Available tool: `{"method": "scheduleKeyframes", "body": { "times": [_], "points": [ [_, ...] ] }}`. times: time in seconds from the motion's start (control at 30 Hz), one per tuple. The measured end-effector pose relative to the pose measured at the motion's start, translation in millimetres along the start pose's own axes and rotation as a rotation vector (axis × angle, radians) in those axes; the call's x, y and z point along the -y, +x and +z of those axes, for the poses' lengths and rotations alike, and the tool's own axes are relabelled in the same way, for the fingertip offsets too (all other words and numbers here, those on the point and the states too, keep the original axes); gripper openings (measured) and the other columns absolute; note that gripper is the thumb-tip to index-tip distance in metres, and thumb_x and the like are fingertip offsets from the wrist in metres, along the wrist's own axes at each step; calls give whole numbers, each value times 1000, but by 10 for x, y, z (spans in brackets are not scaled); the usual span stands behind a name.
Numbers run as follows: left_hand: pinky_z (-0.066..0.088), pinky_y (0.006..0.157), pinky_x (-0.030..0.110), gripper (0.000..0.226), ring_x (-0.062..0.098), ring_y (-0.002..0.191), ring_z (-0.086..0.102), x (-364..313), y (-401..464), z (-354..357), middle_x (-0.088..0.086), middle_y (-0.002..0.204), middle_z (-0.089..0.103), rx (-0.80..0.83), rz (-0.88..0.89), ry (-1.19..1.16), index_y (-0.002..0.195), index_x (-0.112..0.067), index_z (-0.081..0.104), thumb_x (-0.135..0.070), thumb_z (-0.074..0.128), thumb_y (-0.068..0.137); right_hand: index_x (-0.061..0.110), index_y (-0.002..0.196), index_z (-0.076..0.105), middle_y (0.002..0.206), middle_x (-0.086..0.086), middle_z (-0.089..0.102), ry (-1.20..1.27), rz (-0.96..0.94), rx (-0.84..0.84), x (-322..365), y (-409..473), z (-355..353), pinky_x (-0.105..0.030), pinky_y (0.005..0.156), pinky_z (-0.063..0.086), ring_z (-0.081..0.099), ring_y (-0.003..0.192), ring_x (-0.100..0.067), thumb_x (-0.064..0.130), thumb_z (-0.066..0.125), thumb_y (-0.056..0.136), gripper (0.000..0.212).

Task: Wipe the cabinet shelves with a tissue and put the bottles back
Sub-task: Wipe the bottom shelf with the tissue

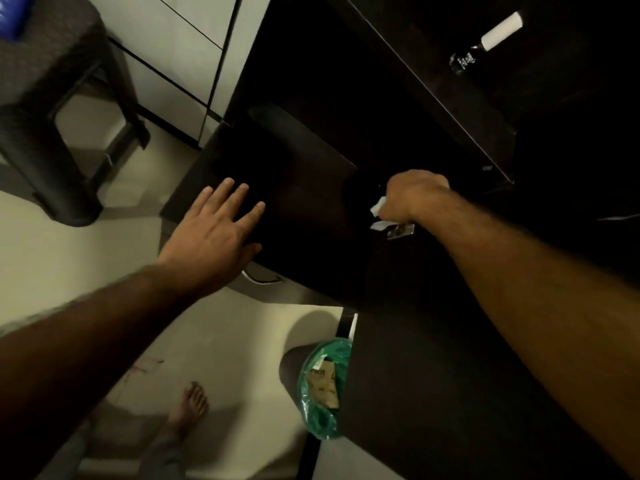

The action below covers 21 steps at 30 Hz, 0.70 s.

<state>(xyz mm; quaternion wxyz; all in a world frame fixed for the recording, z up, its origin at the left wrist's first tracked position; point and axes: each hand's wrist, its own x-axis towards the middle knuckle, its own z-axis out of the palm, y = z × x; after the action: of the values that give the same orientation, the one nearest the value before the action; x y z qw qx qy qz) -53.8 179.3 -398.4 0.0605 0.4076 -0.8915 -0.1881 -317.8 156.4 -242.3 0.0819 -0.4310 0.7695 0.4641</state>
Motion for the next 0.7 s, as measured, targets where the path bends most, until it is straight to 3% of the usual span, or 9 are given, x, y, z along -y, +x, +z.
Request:
{"method": "scheduleKeyframes", "body": {
  "times": [0.13, 0.23, 0.3, 0.4, 0.5, 0.57, 0.7],
  "points": [
    [3, 120, 44, 70, 28, 150, 5, -125, -141, -252, 11, 162, 15, 40, -37, -35, 154, -26, 18, -49, 47, 95, 19, 64, 52, 64, 2, 50, 534, -73, -272, 253, -316, 407, -27, 54, 36, 56, 73, -21, 40, 67, 82, 32],
    [6, 119, 43, 68, 28, 149, 14, -286, -208, -514, 10, 160, 22, 61, -47, -69, 153, -25, 23, -45, 52, 95, 16, 54, 50, 60, -6, 60, 1193, 1, -278, 317, -655, 594, -36, 52, 52, 64, 65, -28, 26, 72, 78, 34],
    [22, 117, 44, 64, 30, 143, 31, -404, -213, -732, 10, 156, 33, 60, -58, -113, 150, -24, 32, -42, 56, 94, 16, 52, 47, 60, -9, 61, 1564, 51, -273, 336, -877, 630, -42, 55, 58, 65, 61, -29, 15, 71, 78, 36],
    [46, 93, 38, 49, 29, 116, 59, -601, -230, -1070, 8, 132, 59, 30, -174, -306, 138, -23, 52, -41, 57, 93, 15, 52, 42, 58, -7, 49, 1980, 49, -307, 298, -1158, 555, -28, 47, 54, 56, 59, -22, 2, 64, 80, 38],
    [56, 81, 38, 34, 22, 86, 70, -820, -270, -1381, 5, 101, 72, 39, -334, -644, 116, -20, 66, -44, 51, 96, 14, 56, 42, 72, -15, 55, 2166, -5, -352, 216, -1438, 416, -27, 55, 57, 68, 76, -28, -2, 60, 83, 36],
    [59, 69, 40, 39, 17, 75, 71, -972, -265, -1636, 3, 96, 72, 89, -445, -917, 109, -19, 66, -50, 45, 98, 12, 57, 44, 72, -15, 59, 2275, -82, -374, 149, -1627, 266, -31, 60, 59, 72, 80, -30, -3, 58, 84, 34],
    [51, 64, 32, 53, 19, 88, 70, -1177, -212, -2186, 3, 105, 68, 189, -522, -1271, 112, -21, 64, -65, 39, 94, 8, 65, 55, 78, -15, 70, 2261, -255, -411, -69, -1977, -115, -31, 60, 56, 73, 77, -25, 2, 61, 85, 22]
  ]
}}
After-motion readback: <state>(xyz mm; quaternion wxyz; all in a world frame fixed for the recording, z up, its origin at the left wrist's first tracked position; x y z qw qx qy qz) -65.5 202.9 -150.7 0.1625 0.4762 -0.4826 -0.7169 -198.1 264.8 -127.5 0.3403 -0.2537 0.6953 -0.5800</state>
